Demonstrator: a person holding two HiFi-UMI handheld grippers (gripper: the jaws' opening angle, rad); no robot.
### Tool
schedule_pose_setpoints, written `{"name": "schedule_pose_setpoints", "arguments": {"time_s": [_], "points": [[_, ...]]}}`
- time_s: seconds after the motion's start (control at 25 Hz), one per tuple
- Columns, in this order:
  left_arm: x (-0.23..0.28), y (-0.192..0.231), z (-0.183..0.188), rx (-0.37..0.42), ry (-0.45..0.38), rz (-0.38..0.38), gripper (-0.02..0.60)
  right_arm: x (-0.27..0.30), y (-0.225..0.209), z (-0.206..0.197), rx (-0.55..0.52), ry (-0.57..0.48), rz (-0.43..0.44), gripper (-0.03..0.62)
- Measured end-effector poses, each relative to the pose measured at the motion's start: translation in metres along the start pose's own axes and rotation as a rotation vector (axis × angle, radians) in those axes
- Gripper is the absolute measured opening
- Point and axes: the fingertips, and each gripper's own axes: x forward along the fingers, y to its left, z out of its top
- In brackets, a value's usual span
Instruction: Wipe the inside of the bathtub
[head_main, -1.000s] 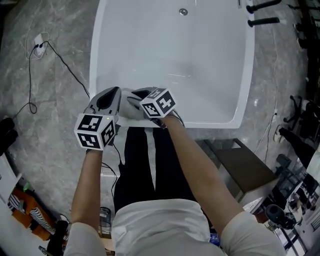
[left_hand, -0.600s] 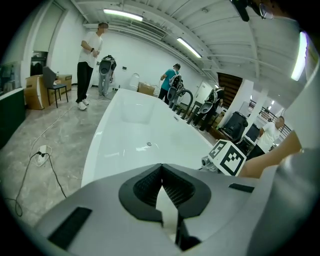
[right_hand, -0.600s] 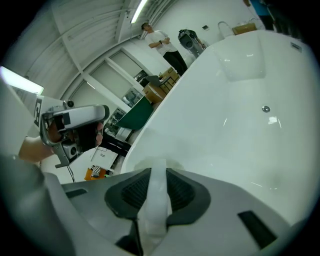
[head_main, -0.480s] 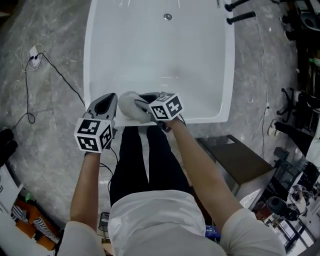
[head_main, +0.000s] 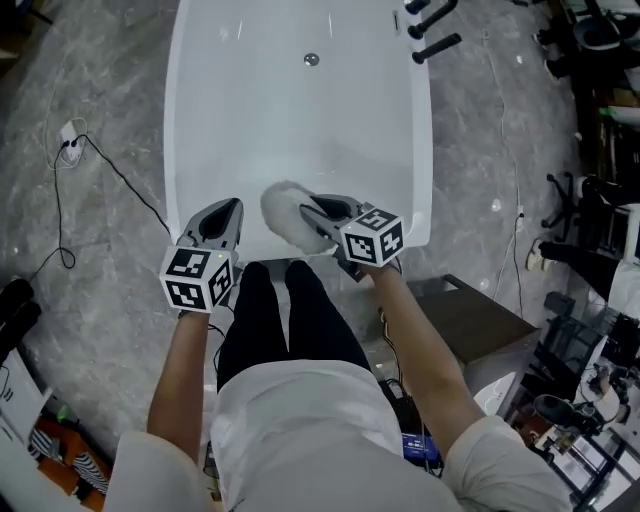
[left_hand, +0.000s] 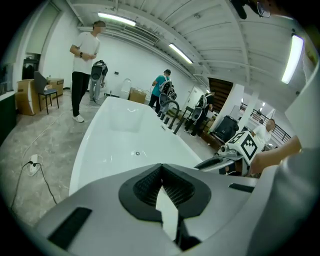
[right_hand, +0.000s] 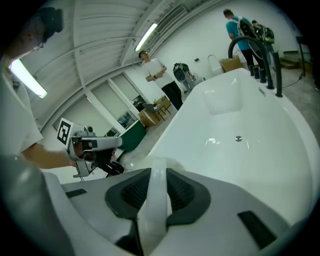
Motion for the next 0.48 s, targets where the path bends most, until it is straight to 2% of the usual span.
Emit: {"name": "schedule_pose_setpoints", "arguments": {"time_s": [0.28, 0.48], "points": [[-0.021, -0.032, 0.043, 0.026, -0.056, -0.028, 0.011, -0.07, 0.022, 0.053, -0.086, -0.135, -0.08, 0.1], [-0.033, -0.052, 0.07, 0.057, -0.085, -0.057, 0.011, -0.113, 0.029, 0.083, -0.104, -0.228, -0.136, 0.1]]}}
